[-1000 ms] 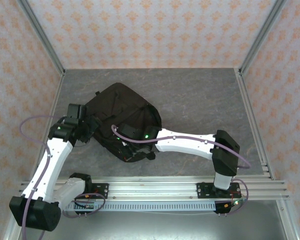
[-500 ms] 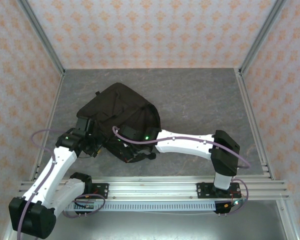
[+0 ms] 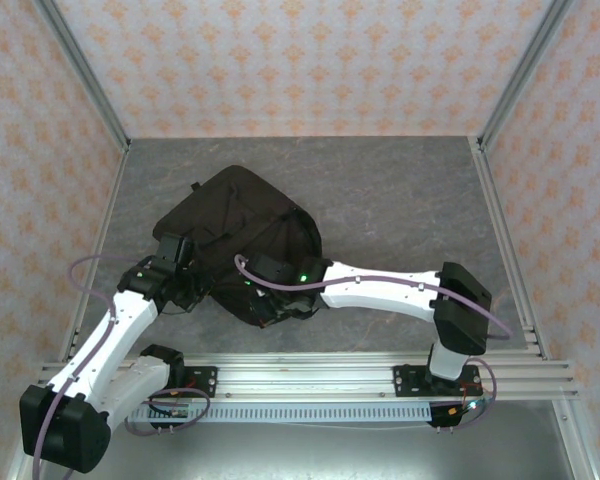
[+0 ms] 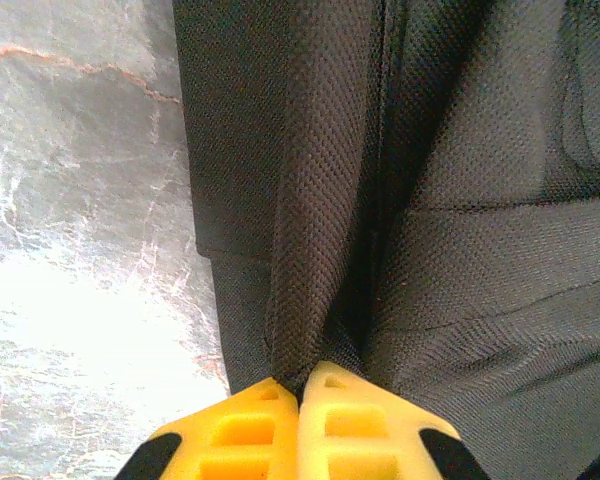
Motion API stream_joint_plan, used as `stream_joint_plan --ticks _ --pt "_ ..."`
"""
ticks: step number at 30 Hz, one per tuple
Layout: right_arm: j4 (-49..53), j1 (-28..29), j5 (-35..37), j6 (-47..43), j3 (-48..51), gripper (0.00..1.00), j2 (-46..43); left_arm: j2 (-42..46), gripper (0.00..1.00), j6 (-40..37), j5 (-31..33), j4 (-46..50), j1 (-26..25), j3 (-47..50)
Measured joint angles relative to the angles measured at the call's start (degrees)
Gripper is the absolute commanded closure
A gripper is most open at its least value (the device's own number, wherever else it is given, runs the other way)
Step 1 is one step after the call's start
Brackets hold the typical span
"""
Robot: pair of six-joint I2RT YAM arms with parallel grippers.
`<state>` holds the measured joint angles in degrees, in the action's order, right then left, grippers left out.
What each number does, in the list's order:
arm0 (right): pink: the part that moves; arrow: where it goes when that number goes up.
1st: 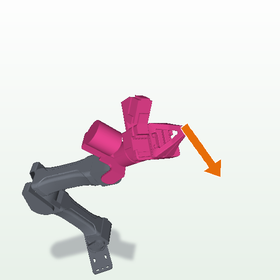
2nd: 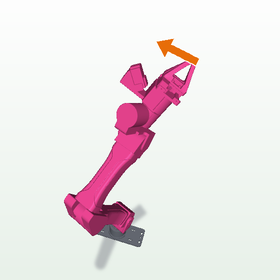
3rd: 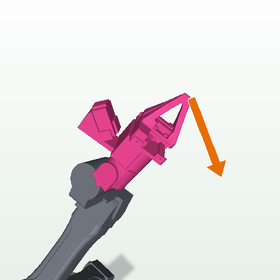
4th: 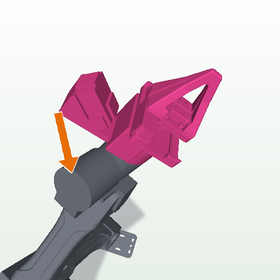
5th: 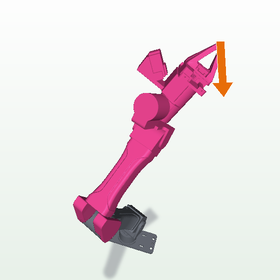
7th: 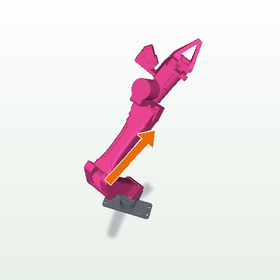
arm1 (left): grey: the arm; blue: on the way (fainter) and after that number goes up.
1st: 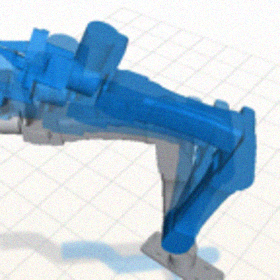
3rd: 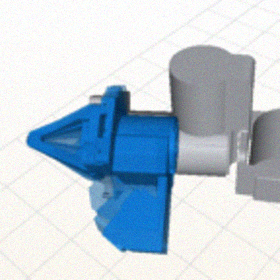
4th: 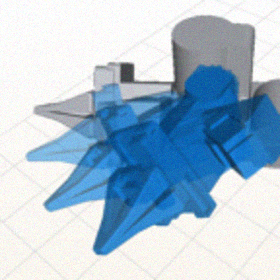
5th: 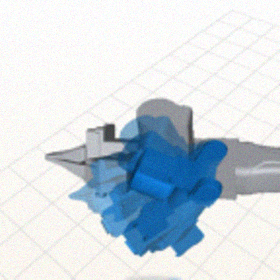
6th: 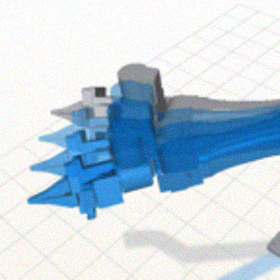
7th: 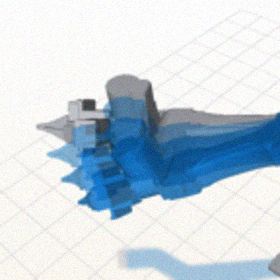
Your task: Pack the student bag
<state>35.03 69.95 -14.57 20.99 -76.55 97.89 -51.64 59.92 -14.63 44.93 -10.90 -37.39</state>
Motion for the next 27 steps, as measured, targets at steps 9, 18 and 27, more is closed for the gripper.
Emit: stream_joint_plan --ticks 9,18,27 --pt "3.8 -2.2 0.2 -0.3 3.9 1.0 -4.8 0.0 1.0 -1.5 0.7 0.0 0.0 -0.1" --pt "5.9 -5.5 -0.7 -1.7 6.9 1.0 -9.5 -2.5 1.0 -4.4 0.9 -0.2 0.0 -1.6" --pt "3.9 -5.0 -2.6 -2.2 6.2 1.0 -7.1 -17.0 1.0 -11.9 3.9 0.8 -1.1 -18.4"
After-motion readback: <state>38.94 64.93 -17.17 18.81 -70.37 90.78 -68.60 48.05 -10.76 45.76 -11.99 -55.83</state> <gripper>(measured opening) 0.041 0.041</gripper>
